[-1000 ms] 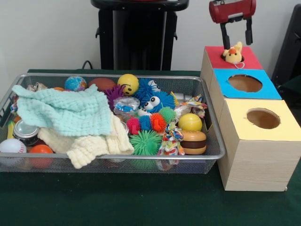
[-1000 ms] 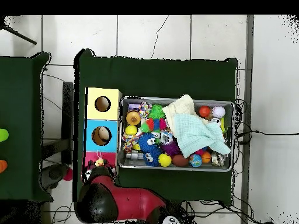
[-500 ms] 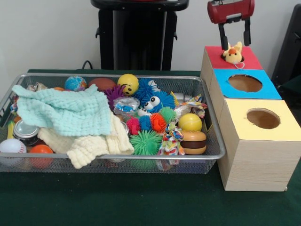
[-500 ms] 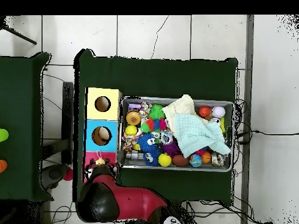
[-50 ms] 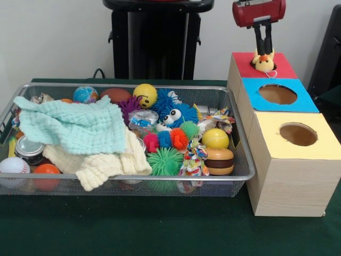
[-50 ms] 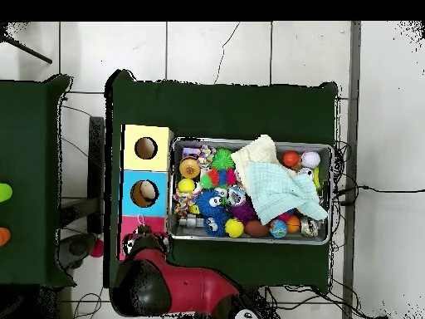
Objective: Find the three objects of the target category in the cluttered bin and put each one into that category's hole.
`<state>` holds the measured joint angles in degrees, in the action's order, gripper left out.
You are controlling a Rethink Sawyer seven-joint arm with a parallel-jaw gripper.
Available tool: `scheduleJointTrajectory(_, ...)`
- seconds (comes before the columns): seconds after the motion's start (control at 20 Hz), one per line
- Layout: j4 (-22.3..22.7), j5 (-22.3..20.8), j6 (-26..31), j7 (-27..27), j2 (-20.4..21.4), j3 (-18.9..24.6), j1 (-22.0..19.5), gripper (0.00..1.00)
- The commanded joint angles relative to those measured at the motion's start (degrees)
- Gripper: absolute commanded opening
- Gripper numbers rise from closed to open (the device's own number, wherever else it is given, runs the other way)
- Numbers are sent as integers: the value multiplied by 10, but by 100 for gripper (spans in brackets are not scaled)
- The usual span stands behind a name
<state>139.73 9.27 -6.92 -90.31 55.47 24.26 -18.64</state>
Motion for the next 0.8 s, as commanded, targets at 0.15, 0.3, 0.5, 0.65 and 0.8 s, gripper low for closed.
scheduleJointTrajectory(0.15,-39,29,46,-142,-22,26,-26,0)
scheduleJointTrajectory(0.3,-38,29,49,-142,-25,27,-26,0)
scheduleJointTrajectory(0.5,-38,15,28,-133,-45,19,-24,0)
scheduleJointTrajectory(0.65,-42,3,12,-118,-58,4,-15,0)
scheduleJointTrajectory(0.8,-43,-6,0,-111,-72,-1,-11,0)
